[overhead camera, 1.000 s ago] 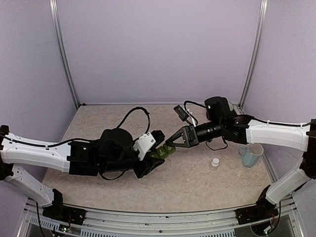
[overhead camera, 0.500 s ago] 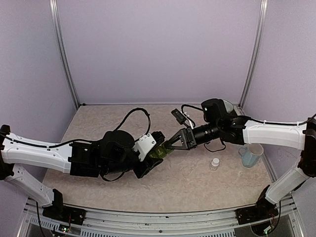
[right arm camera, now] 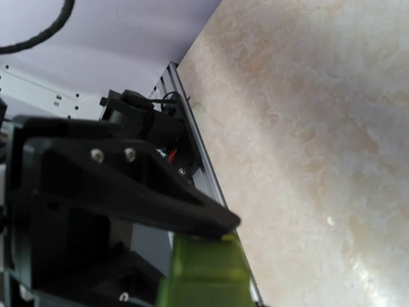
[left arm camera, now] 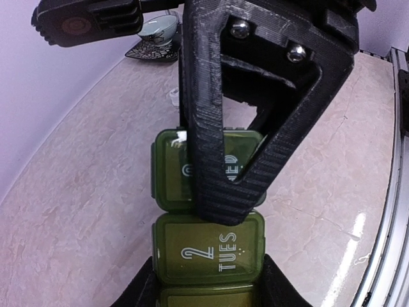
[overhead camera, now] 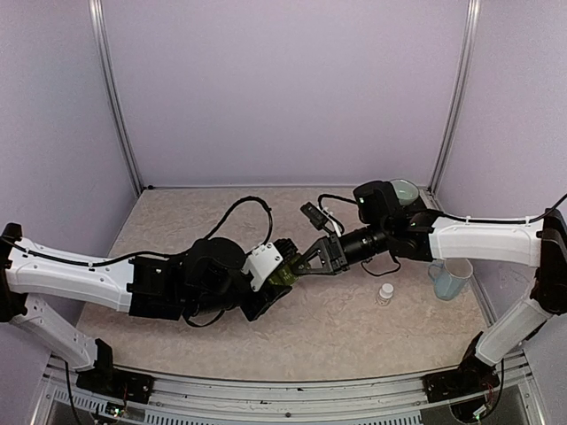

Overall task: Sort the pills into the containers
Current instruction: Pass from the left arm to the right, then open the lid of the pill container.

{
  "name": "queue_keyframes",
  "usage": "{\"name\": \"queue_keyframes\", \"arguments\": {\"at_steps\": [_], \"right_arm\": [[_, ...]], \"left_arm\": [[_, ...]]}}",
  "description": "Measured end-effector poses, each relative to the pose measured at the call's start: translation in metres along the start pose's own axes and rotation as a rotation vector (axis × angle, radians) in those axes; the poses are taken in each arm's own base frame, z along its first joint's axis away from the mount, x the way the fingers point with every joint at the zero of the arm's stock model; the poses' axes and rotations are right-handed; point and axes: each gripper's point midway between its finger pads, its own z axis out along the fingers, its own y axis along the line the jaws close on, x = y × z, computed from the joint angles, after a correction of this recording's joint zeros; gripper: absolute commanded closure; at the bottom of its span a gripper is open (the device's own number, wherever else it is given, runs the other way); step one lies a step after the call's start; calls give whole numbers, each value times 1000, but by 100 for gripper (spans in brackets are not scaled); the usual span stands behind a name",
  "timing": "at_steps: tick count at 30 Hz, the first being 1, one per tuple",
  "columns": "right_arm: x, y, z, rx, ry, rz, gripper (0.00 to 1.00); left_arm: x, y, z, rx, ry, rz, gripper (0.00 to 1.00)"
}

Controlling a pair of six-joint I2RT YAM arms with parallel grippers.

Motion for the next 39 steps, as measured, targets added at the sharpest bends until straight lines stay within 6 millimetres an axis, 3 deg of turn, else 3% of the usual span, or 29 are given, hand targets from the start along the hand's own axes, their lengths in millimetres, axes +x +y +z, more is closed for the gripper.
{"name": "queue_keyframes", "arguments": {"at_steps": [6, 10, 26, 34, 39], "right_arm": [[-1, 1, 0, 0, -3, 1, 94], [-2, -1, 0, 11, -8, 3, 94], [-7, -8, 1, 53, -23, 26, 95], [-11, -4, 2, 50, -27, 20, 95], [-10, 0, 7, 45, -14, 15, 95]], "left_arm": [[-1, -3, 0, 7, -3, 5, 22], [1, -2, -1, -3, 0, 8, 12], [17, 14, 4, -107, 81, 45, 25], [11, 18, 7, -123, 77, 57, 28], [14, 23, 12, -130, 91, 56, 37]]}}
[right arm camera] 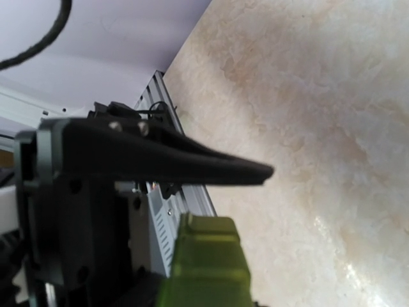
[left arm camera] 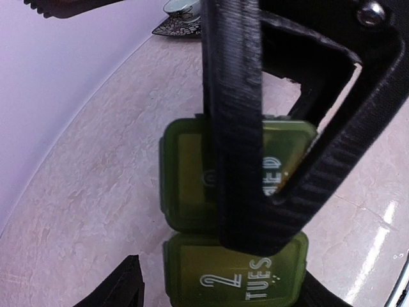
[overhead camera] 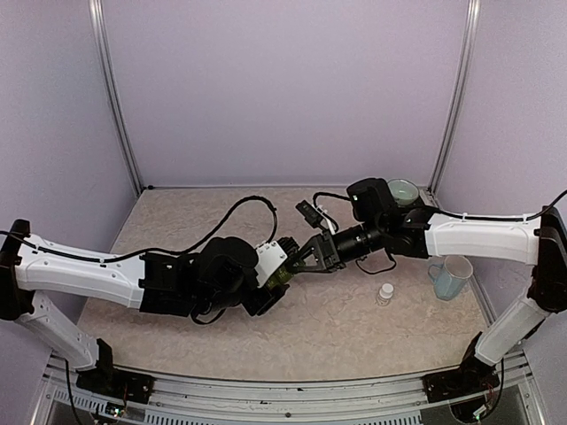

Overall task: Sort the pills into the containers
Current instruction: Open the lid of the pill container.

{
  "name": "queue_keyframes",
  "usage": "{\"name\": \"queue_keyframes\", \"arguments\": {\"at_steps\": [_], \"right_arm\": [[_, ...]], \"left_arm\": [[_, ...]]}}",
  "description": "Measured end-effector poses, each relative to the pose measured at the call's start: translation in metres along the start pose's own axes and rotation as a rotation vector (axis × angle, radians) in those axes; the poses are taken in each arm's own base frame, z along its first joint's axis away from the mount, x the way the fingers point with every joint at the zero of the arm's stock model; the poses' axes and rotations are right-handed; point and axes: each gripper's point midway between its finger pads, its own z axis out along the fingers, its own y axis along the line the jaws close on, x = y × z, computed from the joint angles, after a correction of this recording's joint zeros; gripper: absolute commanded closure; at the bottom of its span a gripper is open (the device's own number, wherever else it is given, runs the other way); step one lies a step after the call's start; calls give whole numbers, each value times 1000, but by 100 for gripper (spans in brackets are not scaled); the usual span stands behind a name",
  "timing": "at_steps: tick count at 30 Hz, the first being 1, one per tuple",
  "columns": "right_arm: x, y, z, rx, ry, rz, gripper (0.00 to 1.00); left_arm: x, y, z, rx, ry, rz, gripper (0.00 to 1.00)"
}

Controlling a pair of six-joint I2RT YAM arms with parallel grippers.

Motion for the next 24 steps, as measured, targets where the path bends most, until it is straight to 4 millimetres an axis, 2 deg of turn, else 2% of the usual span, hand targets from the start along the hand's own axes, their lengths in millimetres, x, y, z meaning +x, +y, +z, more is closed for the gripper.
{"name": "queue_keyframes", "arguments": {"at_steps": [7, 20, 24], "right_arm": [[-2, -1, 1, 12, -4, -11, 95], [-3, -8, 1, 54, -4, -26, 95], [-5, -9, 1, 66, -11, -36, 95]], "left_arm": [[1, 1, 4, 25, 11, -8, 51], [4, -2, 6, 85, 26, -47, 52], [3, -1, 5, 108, 24, -78, 56]]}}
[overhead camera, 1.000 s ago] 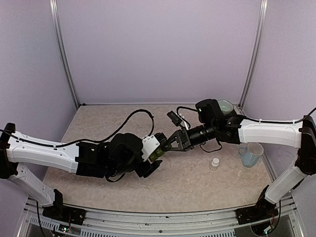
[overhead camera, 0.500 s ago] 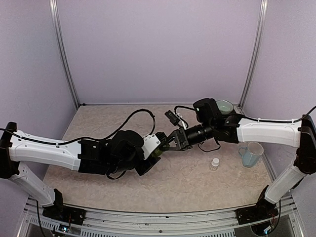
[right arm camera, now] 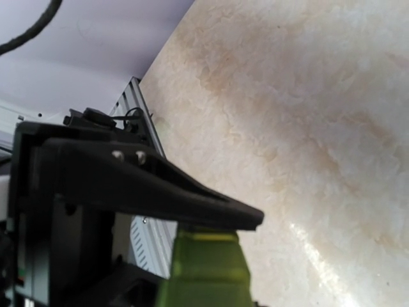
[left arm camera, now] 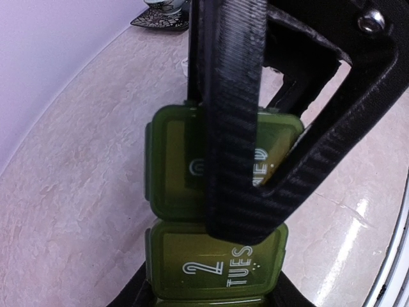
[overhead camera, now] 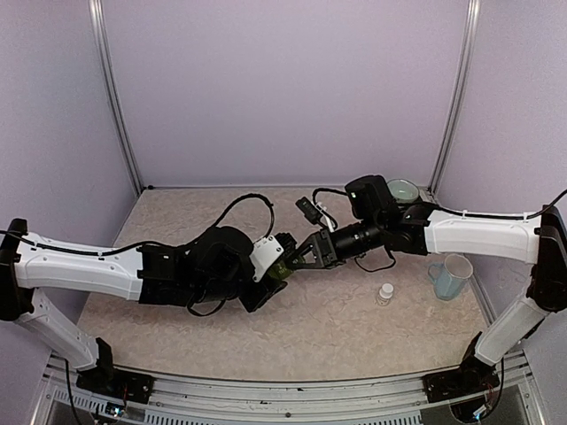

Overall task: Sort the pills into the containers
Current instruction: Open the lid of the pill container.

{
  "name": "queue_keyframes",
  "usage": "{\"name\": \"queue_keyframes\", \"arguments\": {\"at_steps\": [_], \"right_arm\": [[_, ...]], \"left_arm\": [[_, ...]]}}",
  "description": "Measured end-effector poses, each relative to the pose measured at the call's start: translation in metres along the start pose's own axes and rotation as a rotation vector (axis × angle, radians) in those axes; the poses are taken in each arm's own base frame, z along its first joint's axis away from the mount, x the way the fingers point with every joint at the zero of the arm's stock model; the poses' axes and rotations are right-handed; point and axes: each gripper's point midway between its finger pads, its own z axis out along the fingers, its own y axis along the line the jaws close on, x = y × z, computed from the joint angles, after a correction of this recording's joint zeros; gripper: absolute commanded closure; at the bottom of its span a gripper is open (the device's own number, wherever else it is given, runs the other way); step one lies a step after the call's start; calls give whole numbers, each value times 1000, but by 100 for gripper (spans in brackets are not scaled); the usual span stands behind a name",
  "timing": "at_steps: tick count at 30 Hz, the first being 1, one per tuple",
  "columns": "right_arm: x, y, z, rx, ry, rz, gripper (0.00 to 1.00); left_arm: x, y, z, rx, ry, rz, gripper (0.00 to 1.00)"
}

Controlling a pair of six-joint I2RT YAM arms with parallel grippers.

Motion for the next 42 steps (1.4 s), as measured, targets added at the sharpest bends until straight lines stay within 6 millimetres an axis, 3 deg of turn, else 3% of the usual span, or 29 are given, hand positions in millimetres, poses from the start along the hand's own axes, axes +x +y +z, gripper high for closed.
{"name": "queue_keyframes", "arguments": {"at_steps": [8, 26, 31, 36, 42], "right_arm": [[-3, 0, 1, 3, -6, -2, 96], [-2, -5, 11, 22, 6, 8, 96], [-3, -2, 13, 12, 4, 8, 96], [-6, 0, 14, 2, 0, 0, 96], [7, -26, 16, 82, 36, 10, 96]], "left_arm": [[-2, 3, -3, 21, -3, -20, 70], [11, 4, -8, 121, -1, -100, 66], [11, 5, -12, 155, -21, -129, 62], [11, 7, -15, 173, -37, -157, 41], [-9, 23, -30, 162, -115, -249, 27]]}}
